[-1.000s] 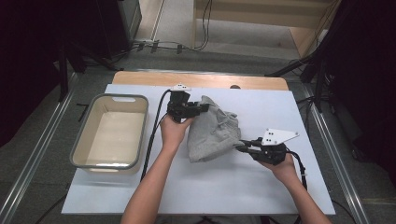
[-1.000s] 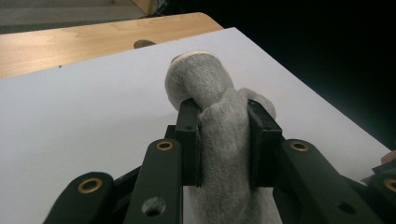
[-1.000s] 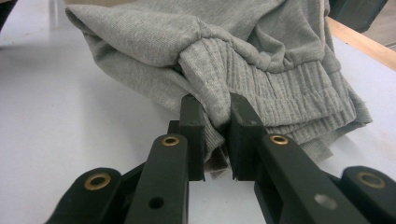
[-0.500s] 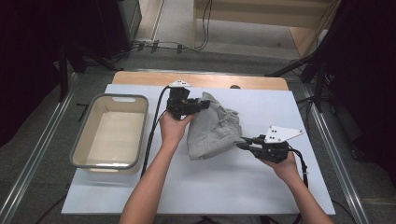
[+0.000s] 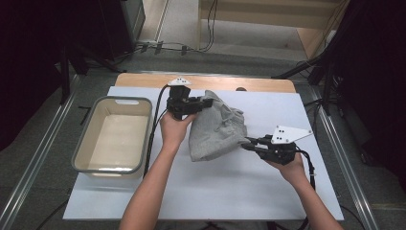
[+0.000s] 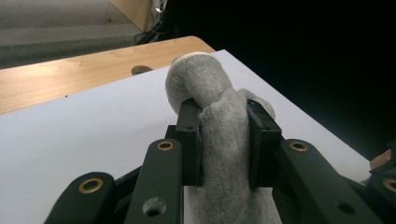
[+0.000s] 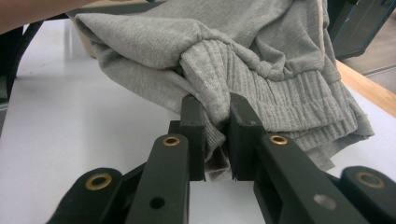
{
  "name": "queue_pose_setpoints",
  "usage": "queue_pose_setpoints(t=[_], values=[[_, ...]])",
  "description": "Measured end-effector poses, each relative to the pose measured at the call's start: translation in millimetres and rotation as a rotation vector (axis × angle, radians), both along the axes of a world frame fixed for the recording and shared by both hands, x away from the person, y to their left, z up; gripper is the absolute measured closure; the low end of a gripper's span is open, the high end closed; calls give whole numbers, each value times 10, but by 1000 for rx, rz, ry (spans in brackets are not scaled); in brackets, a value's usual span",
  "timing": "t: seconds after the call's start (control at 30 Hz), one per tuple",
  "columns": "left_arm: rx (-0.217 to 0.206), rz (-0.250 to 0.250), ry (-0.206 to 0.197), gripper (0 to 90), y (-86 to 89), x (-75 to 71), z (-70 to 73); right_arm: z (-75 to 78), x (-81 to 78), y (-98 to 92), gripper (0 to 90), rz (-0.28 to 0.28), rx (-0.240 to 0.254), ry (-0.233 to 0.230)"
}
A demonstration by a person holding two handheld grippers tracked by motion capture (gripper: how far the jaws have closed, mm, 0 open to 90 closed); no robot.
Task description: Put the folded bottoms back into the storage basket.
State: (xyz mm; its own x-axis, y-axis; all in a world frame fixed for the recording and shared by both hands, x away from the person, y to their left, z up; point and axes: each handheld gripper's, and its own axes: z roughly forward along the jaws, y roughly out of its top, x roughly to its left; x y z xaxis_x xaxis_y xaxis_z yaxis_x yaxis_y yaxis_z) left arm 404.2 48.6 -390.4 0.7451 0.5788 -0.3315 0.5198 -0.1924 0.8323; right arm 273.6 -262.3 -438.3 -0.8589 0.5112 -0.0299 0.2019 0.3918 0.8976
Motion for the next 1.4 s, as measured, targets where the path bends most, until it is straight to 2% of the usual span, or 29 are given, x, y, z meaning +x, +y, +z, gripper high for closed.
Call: queue_pose_setpoints(t=[0.67,1.4], values=[[-12,10,-21,708,132,-33,136,139,15,132,768,25,12,-33],[-10,37,-33,708,347,-51,240,243,58,330,769,51,12,-48]])
